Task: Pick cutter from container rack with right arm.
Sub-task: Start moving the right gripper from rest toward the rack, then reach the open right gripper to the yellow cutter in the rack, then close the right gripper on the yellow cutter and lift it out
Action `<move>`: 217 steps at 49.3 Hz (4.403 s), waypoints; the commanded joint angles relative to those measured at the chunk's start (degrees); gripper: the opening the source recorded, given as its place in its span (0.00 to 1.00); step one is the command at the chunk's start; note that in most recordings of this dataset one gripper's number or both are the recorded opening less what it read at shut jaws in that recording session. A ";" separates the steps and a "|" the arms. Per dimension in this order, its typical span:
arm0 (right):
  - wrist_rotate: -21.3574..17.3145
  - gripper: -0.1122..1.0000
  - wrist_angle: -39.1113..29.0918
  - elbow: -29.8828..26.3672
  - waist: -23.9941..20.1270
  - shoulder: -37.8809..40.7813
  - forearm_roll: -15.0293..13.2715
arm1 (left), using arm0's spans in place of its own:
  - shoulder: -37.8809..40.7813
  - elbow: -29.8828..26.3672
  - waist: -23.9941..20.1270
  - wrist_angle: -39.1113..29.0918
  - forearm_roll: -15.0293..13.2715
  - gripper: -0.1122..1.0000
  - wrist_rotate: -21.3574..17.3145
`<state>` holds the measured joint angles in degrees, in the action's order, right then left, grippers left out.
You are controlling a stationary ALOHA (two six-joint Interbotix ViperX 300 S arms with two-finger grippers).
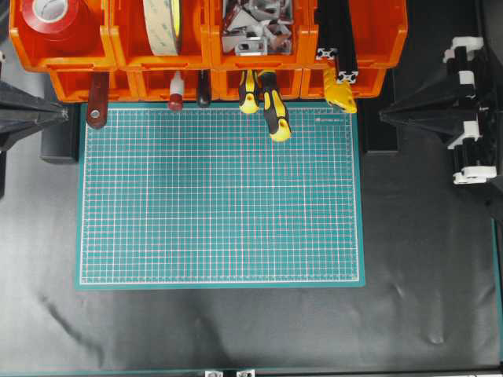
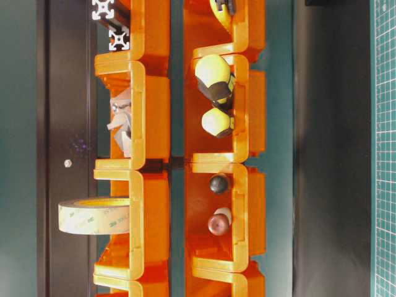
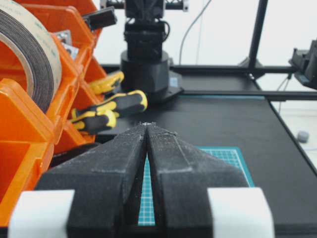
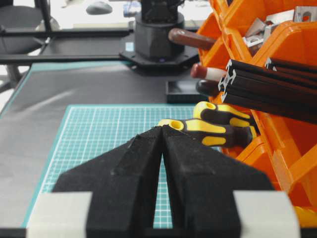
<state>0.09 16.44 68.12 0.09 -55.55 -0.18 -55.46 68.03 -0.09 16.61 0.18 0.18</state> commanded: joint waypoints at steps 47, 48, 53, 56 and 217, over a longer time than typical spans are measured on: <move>-8.61 0.12 -53.79 -32.08 -10.20 16.96 -17.58 | -1.14 -8.53 -0.44 -15.91 1.76 0.10 0.79; -8.88 0.12 -53.96 -32.17 -10.28 17.23 -18.63 | -1.14 -8.53 -0.44 -16.00 1.76 0.10 0.79; -10.81 0.12 -56.60 -32.26 -10.99 18.98 -23.03 | -1.23 -8.53 -0.53 -16.00 1.76 0.10 0.79; -12.04 0.12 -59.59 -32.34 -12.04 20.13 -25.49 | -1.14 -8.44 -0.44 -16.00 1.76 0.10 0.79; -48.78 0.34 -79.45 -31.82 -32.70 37.44 -63.46 | -3.08 -6.42 -0.79 -15.91 1.76 0.10 0.97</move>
<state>-48.78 -61.52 38.67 -31.55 -16.70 -63.28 -58.71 62.31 -0.70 0.35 1.76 0.97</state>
